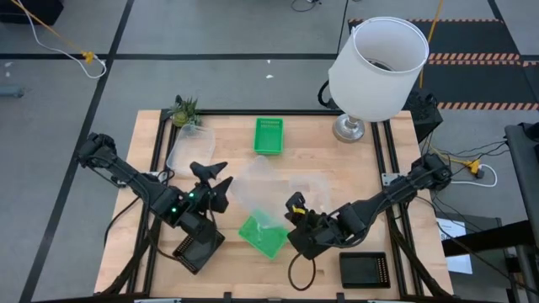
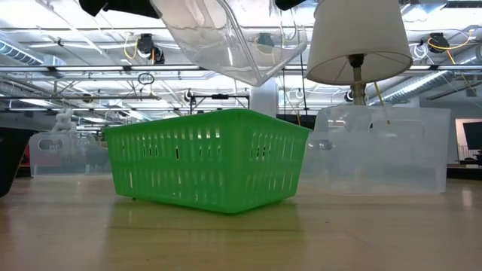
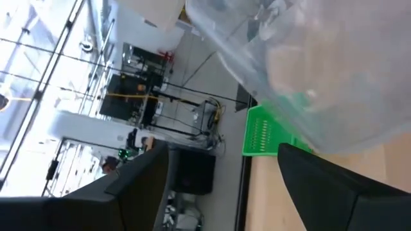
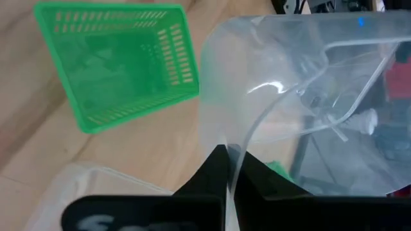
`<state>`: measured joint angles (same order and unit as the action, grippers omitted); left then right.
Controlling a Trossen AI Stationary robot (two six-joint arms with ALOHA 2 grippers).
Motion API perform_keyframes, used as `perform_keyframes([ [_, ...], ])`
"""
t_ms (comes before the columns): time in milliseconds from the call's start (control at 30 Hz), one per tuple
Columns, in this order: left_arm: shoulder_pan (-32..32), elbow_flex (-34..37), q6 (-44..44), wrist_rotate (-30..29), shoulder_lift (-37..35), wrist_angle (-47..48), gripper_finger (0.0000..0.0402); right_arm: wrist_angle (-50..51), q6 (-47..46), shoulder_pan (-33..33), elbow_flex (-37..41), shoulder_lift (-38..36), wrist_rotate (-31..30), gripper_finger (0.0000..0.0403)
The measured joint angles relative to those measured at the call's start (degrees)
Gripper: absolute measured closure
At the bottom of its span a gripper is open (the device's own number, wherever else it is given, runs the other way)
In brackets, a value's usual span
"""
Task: Stack baskets by color
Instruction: Stack the middle transparent bin on top of the right transparent bin
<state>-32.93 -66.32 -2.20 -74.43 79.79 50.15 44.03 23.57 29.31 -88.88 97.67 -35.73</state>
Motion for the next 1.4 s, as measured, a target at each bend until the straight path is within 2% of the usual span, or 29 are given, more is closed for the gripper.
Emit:
perform_keyframes([
  [133,0.83,0.00,4.77,-0.21,0.00,0.31,0.0107,1.86,-5.91,0.95,0.00,-0.44,-0.04,0.0403],
  [367,1.25,0.00,19.99,-0.08,-0.50,6.23,0.0107,8.61,-19.68,3.92,-3.19,-0.90,0.07,0.0403],
  [467,-0.34,0.00,21.67,1.56,-0.69,2.42,0.0108,13.56,-25.21,4.67,-5.07,-0.94,1.14,0.0403],
  [567,-2.92,0.00,16.04,2.97,-0.74,-9.60,0.0108,16.54,-28.21,4.73,-6.00,-1.30,3.99,0.0403],
  [667,-5.82,0.00,3.07,4.22,-0.74,-27.05,0.0108,17.20,-31.63,4.46,-6.01,-2.49,4.73,0.0403],
  [767,-7.94,0.00,-10.30,8.94,-0.46,-46.25,0.0108,17.49,-34.88,3.61,-6.03,-3.72,4.50,0.0403],
  [833,-8.04,0.00,-16.75,14.64,-0.35,-54.55,0.0108,17.05,-36.37,3.15,-6.03,-4.14,4.24,0.0403],
  [933,-6.11,0.00,-20.79,24.40,0.00,-59.88,0.0108,16.17,-38.87,2.80,-6.03,-4.20,4.04,0.0403],
  [1067,-1.67,0.00,-21.32,31.64,0.98,-62.31,0.0108,14.72,-42.51,2.72,-5.13,-4.02,-0.96,0.0402],
  [1167,2.51,0.00,-21.52,38.22,2.50,-62.46,0.0108,13.48,-41.35,2.57,-4.09,-3.93,-3.16,0.0400],
  [1333,8.21,0.09,-24.01,39.40,3.28,-61.24,0.0108,12.64,-40.66,2.67,-4.09,-3.93,-3.25,0.0399],
  [1400,10.38,0.09,-22.46,42.75,3.30,-60.17,0.0108,12.42,-40.79,2.68,-4.09,-3.93,-4.89,0.0399],
])
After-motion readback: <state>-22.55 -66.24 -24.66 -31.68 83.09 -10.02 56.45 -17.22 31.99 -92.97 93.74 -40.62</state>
